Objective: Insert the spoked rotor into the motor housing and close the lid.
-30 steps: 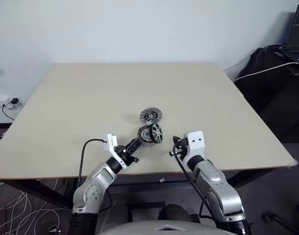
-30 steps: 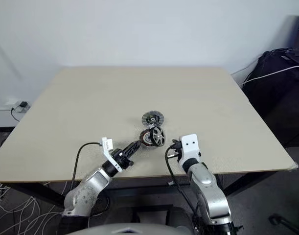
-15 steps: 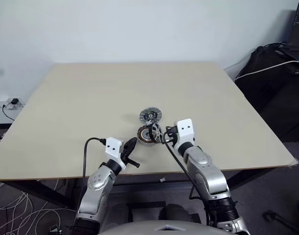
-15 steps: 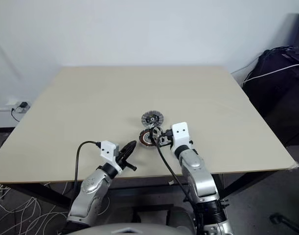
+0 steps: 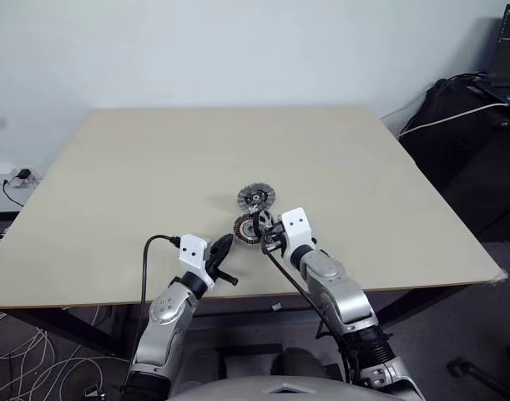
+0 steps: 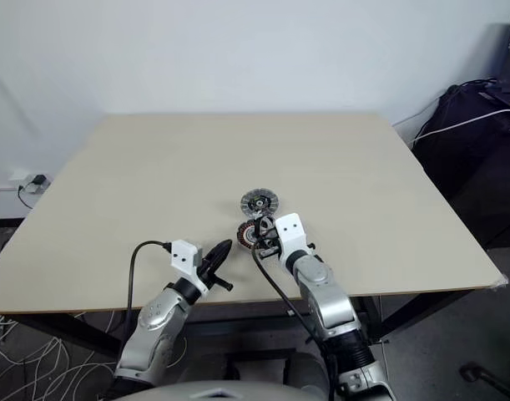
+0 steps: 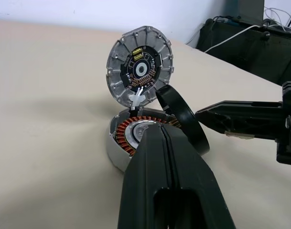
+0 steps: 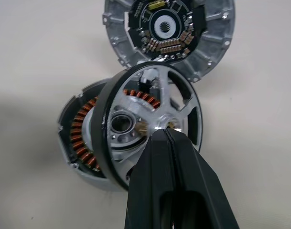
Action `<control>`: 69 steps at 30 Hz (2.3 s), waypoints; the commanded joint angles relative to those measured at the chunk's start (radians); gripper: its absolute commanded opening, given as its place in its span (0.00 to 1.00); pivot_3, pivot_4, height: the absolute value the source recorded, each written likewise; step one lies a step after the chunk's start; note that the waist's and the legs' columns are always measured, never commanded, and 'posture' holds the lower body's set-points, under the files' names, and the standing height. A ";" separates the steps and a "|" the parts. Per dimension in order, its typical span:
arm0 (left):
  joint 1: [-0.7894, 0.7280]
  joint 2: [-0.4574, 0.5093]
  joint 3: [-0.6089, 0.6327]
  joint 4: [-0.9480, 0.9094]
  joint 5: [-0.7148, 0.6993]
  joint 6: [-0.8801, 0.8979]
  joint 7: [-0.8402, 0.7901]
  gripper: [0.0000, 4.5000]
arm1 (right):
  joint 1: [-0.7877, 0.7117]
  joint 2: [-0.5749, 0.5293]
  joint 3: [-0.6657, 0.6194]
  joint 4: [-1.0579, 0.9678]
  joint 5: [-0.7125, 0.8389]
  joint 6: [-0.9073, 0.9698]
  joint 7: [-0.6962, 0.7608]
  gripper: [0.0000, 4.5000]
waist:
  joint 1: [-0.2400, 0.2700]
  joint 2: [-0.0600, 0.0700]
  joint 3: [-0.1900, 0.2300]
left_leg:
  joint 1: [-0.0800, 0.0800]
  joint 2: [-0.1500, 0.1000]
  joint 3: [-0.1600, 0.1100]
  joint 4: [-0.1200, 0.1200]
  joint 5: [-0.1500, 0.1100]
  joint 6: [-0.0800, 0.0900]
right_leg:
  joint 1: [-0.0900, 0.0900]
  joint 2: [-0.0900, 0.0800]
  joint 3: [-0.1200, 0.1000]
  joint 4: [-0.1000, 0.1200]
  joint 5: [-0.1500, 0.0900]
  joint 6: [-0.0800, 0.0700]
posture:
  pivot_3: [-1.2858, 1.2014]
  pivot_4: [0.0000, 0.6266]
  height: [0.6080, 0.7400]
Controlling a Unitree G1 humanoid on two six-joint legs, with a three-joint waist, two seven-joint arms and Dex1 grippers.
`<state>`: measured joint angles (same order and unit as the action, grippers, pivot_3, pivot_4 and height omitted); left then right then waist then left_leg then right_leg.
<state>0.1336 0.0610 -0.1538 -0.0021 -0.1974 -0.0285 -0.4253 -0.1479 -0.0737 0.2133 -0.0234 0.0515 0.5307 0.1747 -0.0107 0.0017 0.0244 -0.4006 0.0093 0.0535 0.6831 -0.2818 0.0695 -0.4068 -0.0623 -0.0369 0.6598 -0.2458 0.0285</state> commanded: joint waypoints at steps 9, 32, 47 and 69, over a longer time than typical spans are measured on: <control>-0.012 -0.004 -0.008 -0.016 -0.009 -0.002 -0.008 0.01 | -0.027 0.006 -0.014 0.034 -0.027 -0.023 -0.004 0.00 | 0.000 0.000 0.000 | 0.001 0.000 0.000 0.000 0.000 0.000 | 0.001 0.001 0.000 0.000 0.000 0.000 | 0.52 0.00 1.00; 0.001 -0.004 -0.012 -0.028 -0.006 0.011 -0.005 0.01 | -0.071 0.023 -0.016 0.129 -0.049 -0.092 0.005 0.00 | -0.002 0.000 0.000 | 0.005 0.000 0.001 0.000 0.000 0.000 | 0.007 0.001 0.001 0.000 0.001 0.001 | 0.52 0.00 1.00; -0.003 -0.012 -0.013 -0.021 -0.018 0.025 -0.008 0.01 | -0.068 0.037 0.016 0.116 -0.056 -0.126 0.047 0.00 | -0.004 0.000 0.000 | 0.005 0.001 0.001 0.000 0.000 0.000 | 0.008 0.000 0.001 0.001 0.001 0.001 | 0.52 0.00 1.00; -0.007 -0.026 -0.001 -0.014 -0.027 0.033 -0.003 0.01 | -0.082 0.065 0.081 0.115 -0.087 -0.134 0.087 0.00 | -0.008 0.000 0.000 | 0.006 0.001 0.001 0.000 0.000 0.000 | 0.005 -0.002 0.001 0.000 0.001 0.001 | 0.52 0.00 1.00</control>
<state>0.1414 0.0420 -0.1607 -0.0021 -0.2153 0.0125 -0.4309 -0.2158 -0.0099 0.2995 0.1199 -0.0343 0.4180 0.2609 -0.0183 0.0021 0.0242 -0.3947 0.0103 0.0539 0.6833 -0.2814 0.0695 -0.4017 -0.0645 -0.0356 0.6599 -0.2447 0.0297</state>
